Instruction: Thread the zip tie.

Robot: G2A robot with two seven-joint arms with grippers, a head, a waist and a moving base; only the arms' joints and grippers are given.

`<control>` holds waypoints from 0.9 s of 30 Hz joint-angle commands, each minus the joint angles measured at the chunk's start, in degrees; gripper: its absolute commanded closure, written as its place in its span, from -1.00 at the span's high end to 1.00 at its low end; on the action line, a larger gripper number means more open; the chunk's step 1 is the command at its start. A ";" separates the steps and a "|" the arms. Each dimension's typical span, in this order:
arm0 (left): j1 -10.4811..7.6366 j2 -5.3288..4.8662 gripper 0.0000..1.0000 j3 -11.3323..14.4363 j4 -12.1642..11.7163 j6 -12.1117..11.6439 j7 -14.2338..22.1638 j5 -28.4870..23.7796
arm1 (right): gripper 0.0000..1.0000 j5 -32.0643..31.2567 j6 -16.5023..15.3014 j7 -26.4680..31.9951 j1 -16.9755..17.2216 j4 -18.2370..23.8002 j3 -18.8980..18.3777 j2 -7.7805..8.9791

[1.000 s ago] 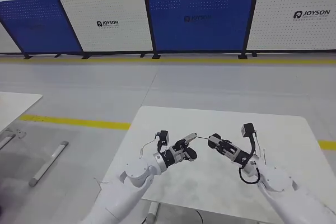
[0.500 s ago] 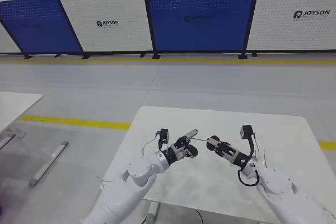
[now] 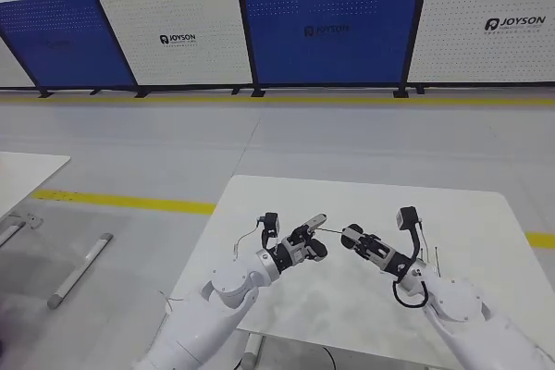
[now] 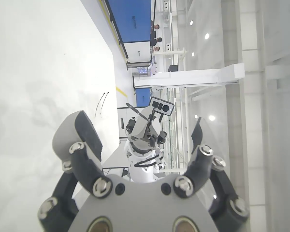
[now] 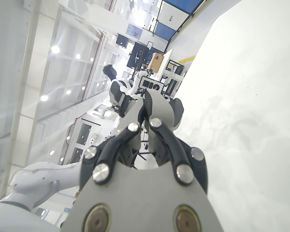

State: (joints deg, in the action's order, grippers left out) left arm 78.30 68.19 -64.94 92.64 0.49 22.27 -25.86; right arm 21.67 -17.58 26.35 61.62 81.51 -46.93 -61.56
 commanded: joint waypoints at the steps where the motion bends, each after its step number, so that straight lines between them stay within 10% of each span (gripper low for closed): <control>1: 0.07 -0.03 1.00 0.29 0.14 -0.36 0.10 1.09 | -1.00 -1.78 0.20 -0.34 0.33 0.41 -0.10 -0.07; 24: -2.30 0.67 1.00 3.02 -1.80 -1.85 -0.97 1.17 | -1.00 -3.16 0.59 -1.06 0.93 1.02 -0.33 -0.36; 27: -2.90 0.78 -0.08 3.43 -2.70 -2.59 -0.59 1.39 | -1.00 -3.16 0.59 -1.06 0.93 1.02 -0.33 -0.36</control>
State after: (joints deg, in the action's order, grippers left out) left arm 75.55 68.96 -61.65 90.18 -1.78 21.44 -24.88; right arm 18.51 -16.99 25.29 62.55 82.53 -47.26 -61.92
